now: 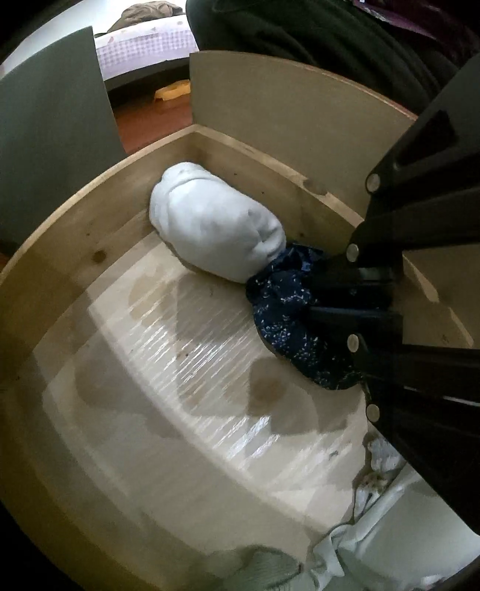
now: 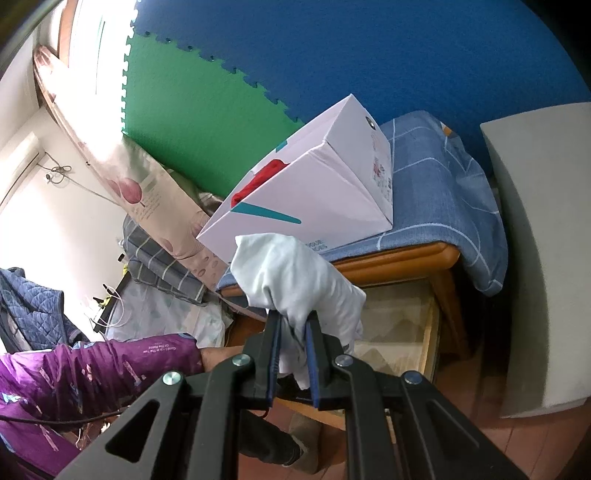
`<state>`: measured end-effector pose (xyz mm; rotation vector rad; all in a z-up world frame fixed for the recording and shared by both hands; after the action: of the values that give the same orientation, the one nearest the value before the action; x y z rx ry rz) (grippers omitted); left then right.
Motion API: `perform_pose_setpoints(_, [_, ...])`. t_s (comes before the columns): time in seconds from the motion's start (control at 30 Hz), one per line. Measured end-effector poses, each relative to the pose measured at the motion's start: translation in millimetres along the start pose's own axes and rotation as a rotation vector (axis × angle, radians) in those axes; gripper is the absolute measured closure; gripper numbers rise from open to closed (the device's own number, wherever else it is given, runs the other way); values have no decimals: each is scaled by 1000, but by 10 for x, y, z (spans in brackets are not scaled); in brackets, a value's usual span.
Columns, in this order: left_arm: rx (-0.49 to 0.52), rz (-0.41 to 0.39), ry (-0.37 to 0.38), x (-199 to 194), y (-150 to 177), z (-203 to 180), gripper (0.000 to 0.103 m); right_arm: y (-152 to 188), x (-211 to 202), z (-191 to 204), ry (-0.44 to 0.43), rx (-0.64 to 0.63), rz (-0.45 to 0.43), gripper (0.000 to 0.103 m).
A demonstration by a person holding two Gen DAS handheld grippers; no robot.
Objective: Take underwear out of drawer
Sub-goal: 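Grasp the navy patterned underwear with the left gripper while the right holds the white cloth, then carry the navy underwear into the box and open the left gripper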
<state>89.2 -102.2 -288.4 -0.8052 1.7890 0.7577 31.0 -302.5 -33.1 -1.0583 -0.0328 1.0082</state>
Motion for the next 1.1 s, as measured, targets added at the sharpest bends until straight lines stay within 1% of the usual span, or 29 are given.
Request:
perform_pose_setpoints(0.1, [-9,-57,-24,-71,29,0,97,6,10,-9,2,1,2,90])
perform_pose_setpoints(0.2, [-30,-134,-39,-187,46,-17,97,5,18,-11,3,3,2,90])
perform_pose_setpoints(0.3, [-56,-214,-51,-377,54,-28,97,2,17,-20,11,1,1,90])
perform_pose_setpoints(0.4, [-98,-299,-32,-601,58,-15,97,9,21,-35,18,4,1,90])
perform_pose_setpoints(0.5, [-102,-372,-41,-813,84,-87,97,24,34,-31,30,-4,7,90])
perform_pose_setpoints(0.63, [-147,-479,12,-1122,160,-268,97,37,51,-41,35,-4,12,90])
perform_pose_setpoints(0.77, [-190,-581,85,-1507,362,-406,97,60,69,-29,39,-8,19,90])
perform_pose_setpoints(0.9, [-215,-659,160,-1921,594,-597,97,76,79,15,37,-11,21,90])
perform_pose_setpoints(0.97, [-228,-698,193,-2190,701,-704,97,79,75,32,34,-8,19,90])
perform_pose_setpoints(1.1, [-243,-779,232,-2698,858,-813,97,111,73,50,30,3,18,90])
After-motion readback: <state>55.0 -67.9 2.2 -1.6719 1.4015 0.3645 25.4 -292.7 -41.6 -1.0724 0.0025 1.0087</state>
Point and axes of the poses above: each gripper's, at about its wrist camera, not at the fingertips, and x roughly the way its jaws point, z to its left, y to its underside, the point moved 6 cm from there along x, roughly the way its jaws point, and after that the axes turned 12 degrees about -x, right-handed, at the moved point
